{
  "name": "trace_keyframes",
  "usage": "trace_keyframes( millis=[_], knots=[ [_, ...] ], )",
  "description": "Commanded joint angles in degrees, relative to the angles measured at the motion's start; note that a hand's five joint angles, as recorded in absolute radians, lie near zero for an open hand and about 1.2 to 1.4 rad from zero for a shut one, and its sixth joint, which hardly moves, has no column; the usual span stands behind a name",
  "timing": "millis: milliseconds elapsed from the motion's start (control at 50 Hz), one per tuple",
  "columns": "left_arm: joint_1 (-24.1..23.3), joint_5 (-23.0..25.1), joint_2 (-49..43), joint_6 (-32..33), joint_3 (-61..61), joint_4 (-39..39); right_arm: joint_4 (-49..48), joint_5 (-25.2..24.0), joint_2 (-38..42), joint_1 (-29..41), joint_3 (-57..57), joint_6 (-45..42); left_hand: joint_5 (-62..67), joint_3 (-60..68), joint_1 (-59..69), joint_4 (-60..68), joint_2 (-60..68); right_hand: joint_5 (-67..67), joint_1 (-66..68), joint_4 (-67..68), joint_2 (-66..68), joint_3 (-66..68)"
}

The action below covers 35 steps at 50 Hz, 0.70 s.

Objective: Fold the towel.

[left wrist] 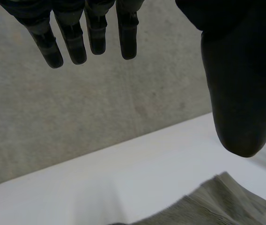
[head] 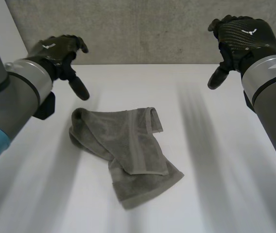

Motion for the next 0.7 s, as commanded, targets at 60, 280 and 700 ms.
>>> trace_keyframes(
  millis=[60,280,700],
  knots=[
    [1.76,-0.09,2.22,-0.12,0.03,0.24,3.18,-0.27,0.21,-2.91,-1.75,-0.11,-3.22,-4.01,-4.75,-4.31,-3.68,-3.86,-3.13,-4.84,-4.63,-4.1],
    [1.5,-0.09,2.39,-0.12,-0.15,0.24,5.02,-1.41,0.21,-4.49,-2.37,0.25,-3.22,-4.01,-4.75,-4.31,-3.68,-3.86,-3.13,-4.84,-4.63,-4.1],
    [1.15,0.44,2.48,-0.12,-0.85,0.33,5.2,-2.9,0.39,-3.7,-2.37,-0.28,-2.85,-3.63,-4.37,-3.93,-3.31,-3.86,-3.13,-4.84,-4.63,-4.1]
  ],
)
